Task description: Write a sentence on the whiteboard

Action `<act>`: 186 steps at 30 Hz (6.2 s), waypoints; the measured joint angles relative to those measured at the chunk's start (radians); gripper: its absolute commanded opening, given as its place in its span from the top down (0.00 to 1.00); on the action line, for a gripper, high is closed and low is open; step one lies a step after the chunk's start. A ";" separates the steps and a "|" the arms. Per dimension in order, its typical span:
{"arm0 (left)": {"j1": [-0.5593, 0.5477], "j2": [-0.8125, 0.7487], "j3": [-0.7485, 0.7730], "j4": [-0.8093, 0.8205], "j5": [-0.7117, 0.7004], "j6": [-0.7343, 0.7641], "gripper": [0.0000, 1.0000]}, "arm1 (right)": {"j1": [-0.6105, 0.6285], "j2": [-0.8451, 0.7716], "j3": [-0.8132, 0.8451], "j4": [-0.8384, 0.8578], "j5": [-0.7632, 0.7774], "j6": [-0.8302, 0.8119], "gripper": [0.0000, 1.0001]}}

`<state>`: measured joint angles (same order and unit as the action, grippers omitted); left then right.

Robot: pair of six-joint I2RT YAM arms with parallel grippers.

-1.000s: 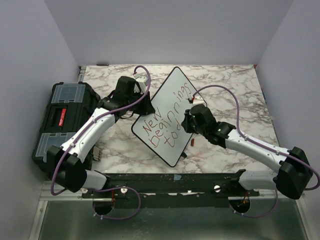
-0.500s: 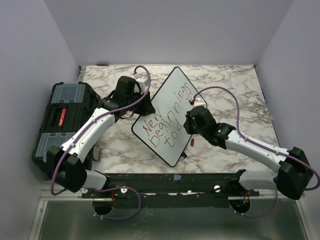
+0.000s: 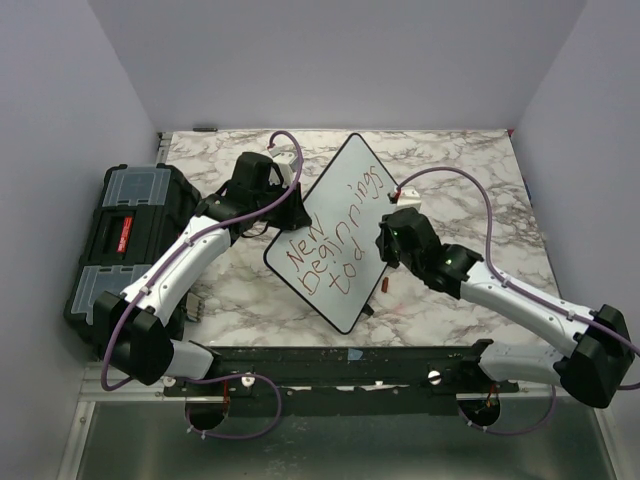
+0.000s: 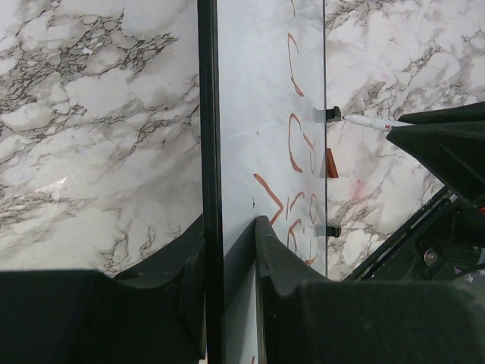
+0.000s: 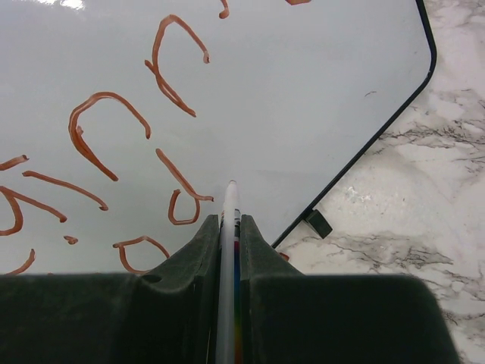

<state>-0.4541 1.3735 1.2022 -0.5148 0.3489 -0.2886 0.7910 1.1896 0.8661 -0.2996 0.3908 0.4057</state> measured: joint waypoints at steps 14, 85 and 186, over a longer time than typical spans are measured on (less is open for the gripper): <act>-0.001 0.000 0.000 0.000 0.000 0.000 1.00 | -0.135 -0.019 -0.006 0.090 -0.182 -0.012 0.99; -0.002 0.001 0.000 0.000 -0.005 0.000 1.00 | -0.267 0.059 -0.072 0.203 -0.525 0.032 0.99; -0.006 0.009 0.009 0.000 -0.011 0.000 1.00 | -0.269 0.031 0.032 0.097 -0.291 0.038 0.99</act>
<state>-0.4606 1.3823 1.2110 -0.5148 0.3374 -0.2886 0.5220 1.2209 0.8986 -0.2028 0.1001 0.4438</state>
